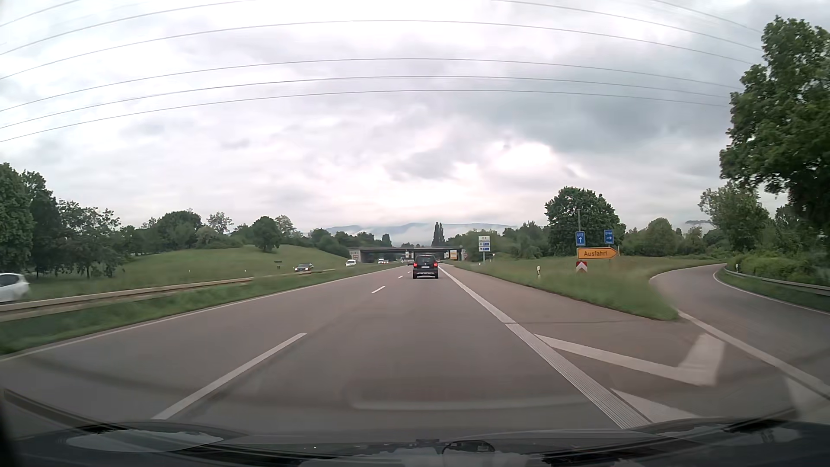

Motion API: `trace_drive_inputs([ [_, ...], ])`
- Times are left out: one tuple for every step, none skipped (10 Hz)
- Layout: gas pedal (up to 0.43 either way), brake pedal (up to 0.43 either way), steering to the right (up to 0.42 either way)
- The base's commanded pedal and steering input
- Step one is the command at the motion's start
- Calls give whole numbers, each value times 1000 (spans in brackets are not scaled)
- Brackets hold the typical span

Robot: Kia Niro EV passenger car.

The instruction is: Follow the waypoints while adhering to traffic rules and regulations

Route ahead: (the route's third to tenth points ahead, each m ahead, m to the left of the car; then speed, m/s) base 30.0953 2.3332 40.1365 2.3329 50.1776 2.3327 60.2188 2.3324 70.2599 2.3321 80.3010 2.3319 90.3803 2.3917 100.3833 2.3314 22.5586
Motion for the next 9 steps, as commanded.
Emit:
trace_drive_inputs([
  [28,0,0],
  [39,0,0],
  [47,0,0],
  [47,0,0],
  [59,0,0],
  [59,0,0],
  [59,0,0],
  [59,0,0],
  [67,0,-1],
])
